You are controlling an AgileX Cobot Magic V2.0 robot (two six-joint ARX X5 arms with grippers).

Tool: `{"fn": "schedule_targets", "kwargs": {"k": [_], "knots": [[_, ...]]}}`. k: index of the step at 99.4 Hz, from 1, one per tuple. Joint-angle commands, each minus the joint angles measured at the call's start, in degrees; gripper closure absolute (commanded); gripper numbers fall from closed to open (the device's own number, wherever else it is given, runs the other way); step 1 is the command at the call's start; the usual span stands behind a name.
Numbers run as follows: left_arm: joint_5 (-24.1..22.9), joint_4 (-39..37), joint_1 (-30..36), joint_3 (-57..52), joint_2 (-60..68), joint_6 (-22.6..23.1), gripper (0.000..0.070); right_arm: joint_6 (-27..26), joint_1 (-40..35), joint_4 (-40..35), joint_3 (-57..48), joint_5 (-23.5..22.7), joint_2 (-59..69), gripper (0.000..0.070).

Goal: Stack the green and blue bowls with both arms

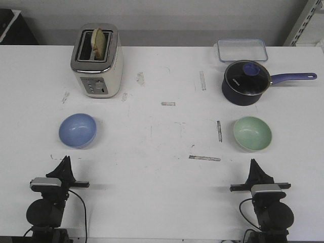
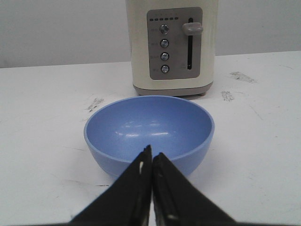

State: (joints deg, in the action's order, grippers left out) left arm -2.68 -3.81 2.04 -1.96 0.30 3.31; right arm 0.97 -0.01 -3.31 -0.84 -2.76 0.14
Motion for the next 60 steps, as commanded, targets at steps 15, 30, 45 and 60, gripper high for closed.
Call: {"fn": "schedule_targets", "kwargs": {"k": [15,30,45,60], "knots": [[0.2,-0.9,-0.1,1.2,-0.1,-0.4,0.0698,-0.9,0.0,0.7,0.1,0.2,-0.1,0.07],[0.2,-1.0,-0.1,1.2,-0.1,-0.3,0.0698,-0.9,0.0,0.7,0.1,0.2,-0.1,0.07],[0.2,-1.0,0.0,1.2,-0.1,-0.7,0.0698,-0.9,0.0,0.7,0.1,0.2,-0.1,0.07],[0.2,-1.0,0.0,1.2,-0.1,-1.4,0.0698,-0.9,0.0,0.7,0.1,0.2,-0.1,0.07]]}}
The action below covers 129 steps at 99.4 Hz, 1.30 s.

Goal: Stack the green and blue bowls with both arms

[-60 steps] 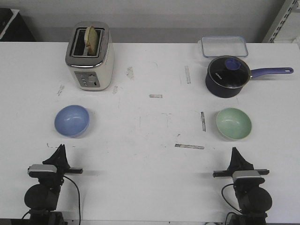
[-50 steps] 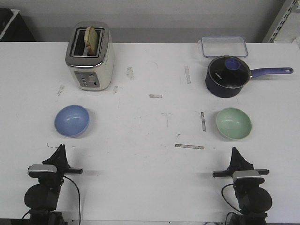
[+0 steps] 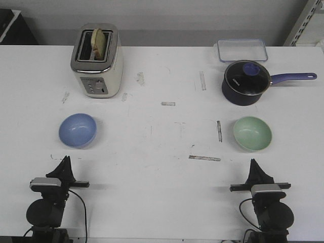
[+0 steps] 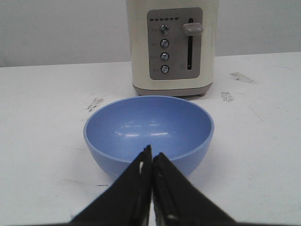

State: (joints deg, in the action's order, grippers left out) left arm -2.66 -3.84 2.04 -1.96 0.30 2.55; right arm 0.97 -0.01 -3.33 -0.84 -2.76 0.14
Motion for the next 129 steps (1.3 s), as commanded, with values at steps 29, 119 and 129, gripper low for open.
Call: {"fn": "schedule_targets", "kwargs": {"k": [29,119,129], "knots": [[0.2,-0.9,0.0,1.2,-0.1,-0.6,0.0698,-0.9,0.0,0.8,0.1,0.2,-0.1,0.07],[0.2,-0.9,0.0,1.2,-0.1,-0.6,0.0698,0.8,0.0,-22.4,-58.6,9.9,40.2,0.0696],[0.2,-1.0,0.0,1.2,-0.1,-0.6,0.0698,1.2,0.5,-31.9,-67.0,8.9,50.0,0.0554]]}}
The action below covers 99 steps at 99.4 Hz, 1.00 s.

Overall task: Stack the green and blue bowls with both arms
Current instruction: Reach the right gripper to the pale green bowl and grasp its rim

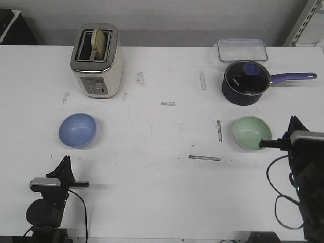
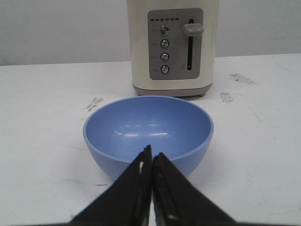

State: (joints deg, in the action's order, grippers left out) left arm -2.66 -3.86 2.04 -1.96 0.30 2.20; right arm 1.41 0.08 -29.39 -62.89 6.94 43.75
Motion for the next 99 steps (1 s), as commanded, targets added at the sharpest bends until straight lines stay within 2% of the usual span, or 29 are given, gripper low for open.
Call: {"fn": "schedule_targets", "kwargs": {"k": [1,6,15,31,36,50,84,89,99], "knots": [[0.2,-0.9,0.0,1.2,-0.1,-0.3,0.0698,0.9,0.5,-6.7,-5.6,-1.1,7.3,0.0535],[0.2,-0.9,0.0,1.2,-0.1,-0.3,0.0698,2.0,1.2,-10.7,-8.5,-3.0,11.6,0.0455],[0.2,-0.9,0.0,1.2,-0.1,-0.3,0.0698,3.6,2.8,-15.6,-11.7,-6.1,18.3,0.0381],[0.2,-0.9,0.0,1.2,-0.1,-0.3,0.0698,5.0,6.3,-17.3,-11.9,-9.0,26.4,0.0191],[0.2,-0.9,-0.1,1.2,-0.1,-0.3,0.0698,6.3,7.8,-17.9,-11.9,-9.5,28.8,0.0161],[0.2,-0.9,0.0,1.2,-0.1,-0.3,0.0698,9.4,11.8,-20.2,-11.9,-11.9,34.8,0.016],[0.2,-0.9,0.0,1.2,-0.1,-0.3,0.0698,10.3,16.9,-20.2,-11.7,-14.6,47.5,0.0172],[0.2,-0.9,0.0,1.2,-0.1,-0.3,0.0698,10.5,16.9,-19.6,-11.7,-15.6,48.8,0.0204],[0.2,-0.9,0.0,1.2,-0.1,-0.3,0.0698,10.7,16.9,-18.6,-11.6,-16.2,51.0,0.0362]]}}
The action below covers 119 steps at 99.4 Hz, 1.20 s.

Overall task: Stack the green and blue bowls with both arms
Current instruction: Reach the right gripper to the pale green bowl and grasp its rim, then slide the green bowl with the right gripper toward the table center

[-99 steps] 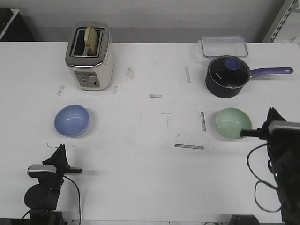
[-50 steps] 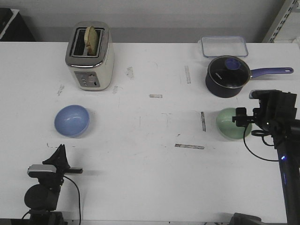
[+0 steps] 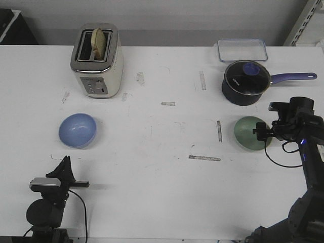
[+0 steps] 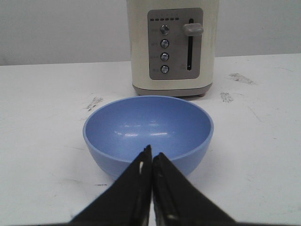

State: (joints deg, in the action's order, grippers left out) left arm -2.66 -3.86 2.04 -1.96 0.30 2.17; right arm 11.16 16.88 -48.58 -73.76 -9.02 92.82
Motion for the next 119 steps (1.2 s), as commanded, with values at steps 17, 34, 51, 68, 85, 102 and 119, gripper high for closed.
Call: {"fn": "schedule_targets", "kwargs": {"k": [17,34,51,68,85,102,119], "knots": [[0.2,-1.0,-0.1,1.2,-0.1,-0.3,0.0698,0.9,0.0,1.9,-0.8,-0.2,3.7,0.0598],[0.2,-1.0,-0.1,1.2,-0.1,-0.3,0.0698,0.9,0.0,2.0,-0.8,0.0,3.5,0.0699],[0.2,-1.0,0.0,1.2,-0.1,-0.3,0.0698,0.3,-0.2,1.9,-1.0,-0.8,1.1,0.0699],[0.2,-1.2,0.0,1.2,-0.1,-0.3,0.0698,-2.5,-4.0,1.8,-1.3,-5.7,-4.5,0.0699],[0.2,-2.9,0.0,1.2,-0.1,-0.3,0.0699,-6.5,-13.9,2.4,-1.4,-8.1,-10.2,0.0699],[0.2,-2.7,0.0,1.2,-0.1,-0.3,0.0698,-11.8,-29.0,1.7,-1.3,-8.1,-11.3,0.0699],[0.2,-1.8,-0.1,1.2,-0.1,-0.3,0.0699,-13.3,-42.2,3.5,-1.3,-7.0,-8.4,0.0699]]}}
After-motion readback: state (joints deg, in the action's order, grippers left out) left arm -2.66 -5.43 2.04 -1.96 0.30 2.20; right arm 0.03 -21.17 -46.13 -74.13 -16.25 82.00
